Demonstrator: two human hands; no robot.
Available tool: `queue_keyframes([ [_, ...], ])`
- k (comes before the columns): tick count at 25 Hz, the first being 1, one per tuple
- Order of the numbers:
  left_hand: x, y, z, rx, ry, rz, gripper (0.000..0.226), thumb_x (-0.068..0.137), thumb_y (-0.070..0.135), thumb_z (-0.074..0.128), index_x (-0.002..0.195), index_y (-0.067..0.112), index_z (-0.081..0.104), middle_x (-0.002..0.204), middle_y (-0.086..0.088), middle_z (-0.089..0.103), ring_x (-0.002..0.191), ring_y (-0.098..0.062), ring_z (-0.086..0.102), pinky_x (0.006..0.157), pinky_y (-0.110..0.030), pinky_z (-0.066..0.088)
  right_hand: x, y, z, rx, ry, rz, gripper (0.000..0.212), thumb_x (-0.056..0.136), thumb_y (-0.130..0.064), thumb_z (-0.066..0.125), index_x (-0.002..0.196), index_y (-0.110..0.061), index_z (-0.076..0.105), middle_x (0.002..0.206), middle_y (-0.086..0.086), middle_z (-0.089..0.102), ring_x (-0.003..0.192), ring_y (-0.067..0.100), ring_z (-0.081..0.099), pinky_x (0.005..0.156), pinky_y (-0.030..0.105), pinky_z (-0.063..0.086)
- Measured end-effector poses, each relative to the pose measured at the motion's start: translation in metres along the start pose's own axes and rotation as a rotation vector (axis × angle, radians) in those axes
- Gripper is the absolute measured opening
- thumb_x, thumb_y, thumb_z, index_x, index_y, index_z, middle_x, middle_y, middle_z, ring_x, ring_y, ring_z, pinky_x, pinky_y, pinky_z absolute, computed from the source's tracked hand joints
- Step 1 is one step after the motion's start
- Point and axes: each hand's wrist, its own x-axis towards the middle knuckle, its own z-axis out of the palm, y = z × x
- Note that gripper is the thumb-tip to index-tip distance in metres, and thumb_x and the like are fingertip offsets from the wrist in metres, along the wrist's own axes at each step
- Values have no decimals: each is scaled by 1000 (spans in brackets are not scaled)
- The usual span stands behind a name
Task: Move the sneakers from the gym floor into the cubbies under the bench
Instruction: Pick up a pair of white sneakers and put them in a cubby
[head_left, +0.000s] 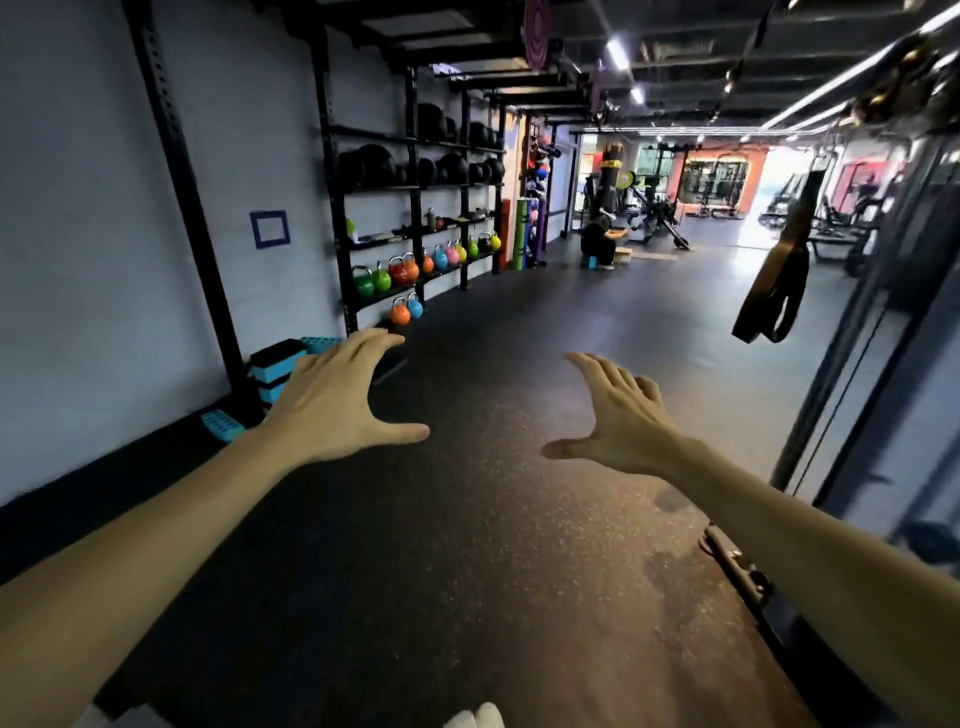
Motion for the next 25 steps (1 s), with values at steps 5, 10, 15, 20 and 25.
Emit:
queue_keyframes([
  [5, 90, -82, 68, -46, -92, 37, 107, 56, 81, 60, 143, 34, 17, 151, 6, 24, 132, -18, 35, 105, -46, 30, 88, 7, 77, 27, -86, 117, 111, 59, -81, 59, 145, -32, 7, 154, -5, 17, 140, 24, 19, 114, 51, 16],
  [10, 145, -125, 166, -86, -230, 74, 106, 57, 79, 62, 142, 34, 18, 150, 9, 23, 133, -16, 32, 106, -46, 29, 131, 29, 173, 75, -227, 218, 114, 58, -81, 59, 146, -31, 6, 155, -3, 15, 140, 27, 18, 114, 54, 12],
  [15, 147, -144, 297, -128, -401, 81, 106, 58, 78, 62, 142, 33, 18, 151, 9, 21, 134, -16, 30, 107, -45, 27, 121, 56, 300, 103, -368, 251, 113, 61, -77, 62, 147, -29, 6, 155, -2, 16, 139, 26, 20, 113, 52, 12],
  [20, 91, -154, 465, -168, -582, 83, 106, 57, 80, 60, 142, 35, 16, 153, 10, 16, 138, -13, 23, 109, -44, 24, 59, 84, 460, 136, -526, 278, 114, 61, -76, 63, 147, -29, 4, 154, -1, 17, 140, 23, 19, 111, 51, 15],
  [25, -26, -170, 652, -175, -790, 82, 109, 55, 83, 58, 143, 34, 17, 154, 11, 15, 138, -12, 21, 109, -44, 25, -41, 85, 645, 183, -734, 298, 117, 57, -77, 60, 147, -29, 3, 155, 0, 16, 140, 23, 18, 110, 50, 15],
])
